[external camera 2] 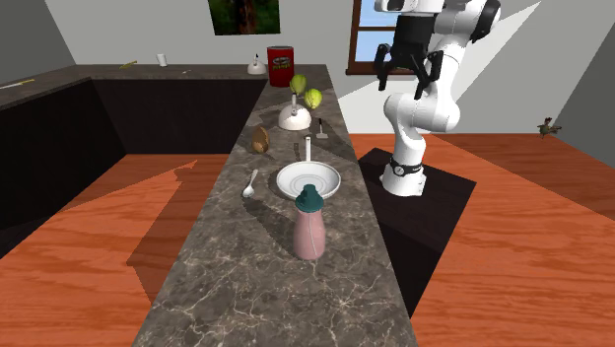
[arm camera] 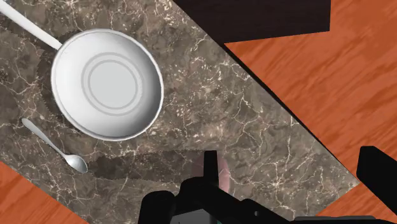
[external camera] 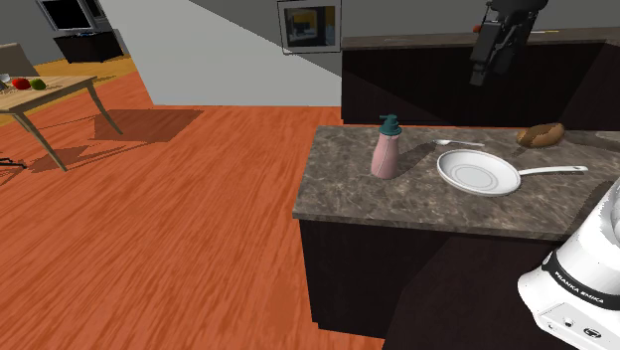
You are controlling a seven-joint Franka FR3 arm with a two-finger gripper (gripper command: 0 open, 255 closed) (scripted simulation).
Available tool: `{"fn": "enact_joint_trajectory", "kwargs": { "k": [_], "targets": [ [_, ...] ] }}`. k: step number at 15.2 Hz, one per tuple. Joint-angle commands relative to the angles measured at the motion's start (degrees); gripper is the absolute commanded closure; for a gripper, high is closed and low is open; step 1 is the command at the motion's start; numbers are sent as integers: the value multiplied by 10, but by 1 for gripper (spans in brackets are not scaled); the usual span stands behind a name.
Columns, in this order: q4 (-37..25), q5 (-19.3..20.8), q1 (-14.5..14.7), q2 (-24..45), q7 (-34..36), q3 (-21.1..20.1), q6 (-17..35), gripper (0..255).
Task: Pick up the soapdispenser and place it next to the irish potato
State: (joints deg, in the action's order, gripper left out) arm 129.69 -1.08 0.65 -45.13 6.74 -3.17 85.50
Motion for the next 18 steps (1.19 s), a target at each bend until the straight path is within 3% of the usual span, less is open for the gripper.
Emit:
{"fn": "enact_joint_trajectory", "kwargs": {
  "k": [1, 9, 18],
  "targets": [
    [0, 0, 0, 0, 0, 0, 0, 0],
    [15, 6, -20, 117, 9, 12, 148, 0],
    [-27, 9, -40, 282, 18, 27, 288, 0]
  ]
}}
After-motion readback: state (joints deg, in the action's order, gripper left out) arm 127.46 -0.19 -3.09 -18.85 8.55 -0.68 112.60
